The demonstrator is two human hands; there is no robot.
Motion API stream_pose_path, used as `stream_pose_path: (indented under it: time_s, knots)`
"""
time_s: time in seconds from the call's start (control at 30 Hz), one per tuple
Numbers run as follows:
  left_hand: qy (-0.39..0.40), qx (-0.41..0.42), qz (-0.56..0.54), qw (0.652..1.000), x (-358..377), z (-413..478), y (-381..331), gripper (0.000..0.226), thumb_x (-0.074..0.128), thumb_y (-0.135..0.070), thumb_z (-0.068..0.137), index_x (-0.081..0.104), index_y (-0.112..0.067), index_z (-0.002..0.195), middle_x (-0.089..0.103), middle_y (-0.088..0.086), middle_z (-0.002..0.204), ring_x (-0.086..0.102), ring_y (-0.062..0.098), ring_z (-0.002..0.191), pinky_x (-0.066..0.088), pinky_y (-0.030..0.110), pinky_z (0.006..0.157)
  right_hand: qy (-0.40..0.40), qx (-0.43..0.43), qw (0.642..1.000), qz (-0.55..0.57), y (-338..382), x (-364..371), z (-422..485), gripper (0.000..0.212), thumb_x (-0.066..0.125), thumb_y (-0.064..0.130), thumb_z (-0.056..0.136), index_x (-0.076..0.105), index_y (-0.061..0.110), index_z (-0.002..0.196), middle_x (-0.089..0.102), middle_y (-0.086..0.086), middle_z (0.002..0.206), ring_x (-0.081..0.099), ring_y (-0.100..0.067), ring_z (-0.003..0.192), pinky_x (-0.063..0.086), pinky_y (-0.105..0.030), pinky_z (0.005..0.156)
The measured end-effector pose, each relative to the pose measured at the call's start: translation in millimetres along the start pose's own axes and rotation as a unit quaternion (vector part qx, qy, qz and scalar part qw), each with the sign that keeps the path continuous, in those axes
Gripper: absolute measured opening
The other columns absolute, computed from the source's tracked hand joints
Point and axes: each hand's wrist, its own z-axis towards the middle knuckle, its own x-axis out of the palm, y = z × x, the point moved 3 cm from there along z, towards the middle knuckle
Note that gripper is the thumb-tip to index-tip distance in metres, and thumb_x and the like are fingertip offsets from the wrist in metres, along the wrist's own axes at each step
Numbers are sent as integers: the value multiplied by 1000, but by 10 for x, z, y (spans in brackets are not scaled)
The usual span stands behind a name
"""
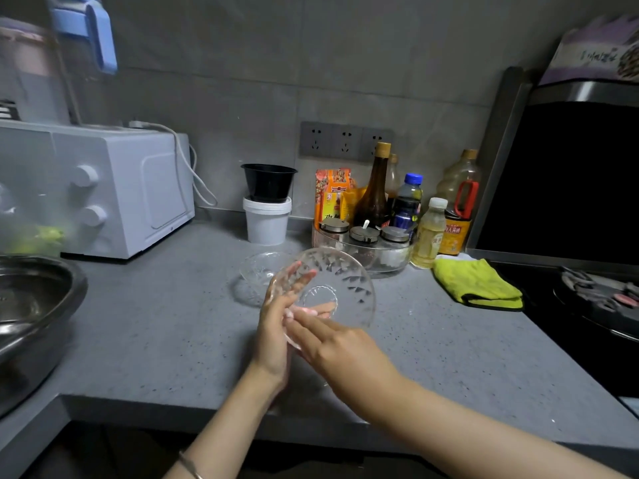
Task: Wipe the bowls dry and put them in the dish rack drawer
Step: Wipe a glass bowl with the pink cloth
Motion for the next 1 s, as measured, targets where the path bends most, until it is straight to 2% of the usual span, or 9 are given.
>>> stream_pose_path:
  time_s: [0.13, 0.23, 0.33, 0.5, 0.6, 0.67, 0.77, 0.93, 1.0]
  knots:
    - [57, -5, 88, 994, -139, 58, -176, 50, 43, -21, 80, 55, -12, 127, 63, 9, 125, 56, 28, 121, 57, 36, 82, 45, -124, 989, -63, -195, -123, -164, 43, 40, 13, 80, 71, 12, 110, 70, -5, 110, 68, -21, 97, 56, -28, 70]
    - [120, -19, 204, 971, -162, 94, -275, 53, 43, -24, 78, 54, -17, 130, 66, 0, 121, 57, 14, 120, 51, 43, 95, 26, -137, 983, -123, -323, -174, -274, 40, 40, 11, 81, 75, 11, 102, 72, -7, 107, 68, -23, 95, 55, -30, 77]
    - [113, -25, 168, 979, -102, 71, -246, 57, 45, -23, 76, 51, -24, 132, 63, 0, 126, 61, 20, 115, 52, 41, 89, 12, -104, 986, -132, -243, -118, -275, 40, 41, 8, 77, 76, 9, 97, 72, -10, 102, 70, -25, 88, 57, -30, 70]
    - [75, 12, 97, 992, 109, 0, -69, 55, 47, -16, 73, 54, -27, 127, 63, -5, 126, 63, 11, 109, 53, 24, 79, -29, 53, 998, -13, -145, -74, -28, 28, 80, 19, 68, 73, 15, 95, 71, 1, 98, 69, -17, 76, 49, -23, 43]
    - [9, -9, 46, 999, 115, -4, 27, 39, 48, -17, 81, 59, -16, 118, 67, 7, 114, 69, 22, 93, 55, 25, 73, -27, 31, 999, 21, -134, -3, -35, 30, 67, 17, 79, 71, 13, 108, 69, -3, 113, 68, -20, 97, 58, -28, 63]
    - [9, 0, 96, 995, 43, 27, -63, 33, 39, -12, 93, 59, -17, 120, 68, 6, 116, 63, 30, 108, 52, 37, 88, 26, -57, 998, -22, -214, -58, -155, 40, 43, 16, 83, 70, 11, 113, 67, -5, 119, 65, -21, 107, 57, -29, 78]
    - [67, -16, 172, 983, -57, 73, -194, 36, 45, -19, 88, 57, -21, 123, 69, 1, 115, 60, 21, 116, 49, 47, 96, 64, -124, 986, -93, -411, -225, -273, 51, 33, 17, 77, 72, 16, 110, 67, -3, 119, 64, -21, 110, 52, -31, 90]
    - [100, -26, 117, 988, -61, 72, -190, 62, 45, -20, 76, 45, -28, 137, 61, 0, 129, 63, 39, 108, 48, 45, 94, 15, -98, 989, -109, -292, -179, -264, 42, 39, 11, 77, 75, 11, 99, 72, -8, 106, 69, -23, 95, 57, -29, 77]
    - [90, -23, 67, 993, -23, 33, -130, 70, 53, -20, 71, 44, -24, 139, 58, 6, 134, 57, 42, 116, 48, 43, 94, 0, -62, 995, -78, -178, -128, -213, 33, 55, 15, 72, 75, 13, 99, 72, -4, 106, 70, -20, 93, 56, -25, 64]
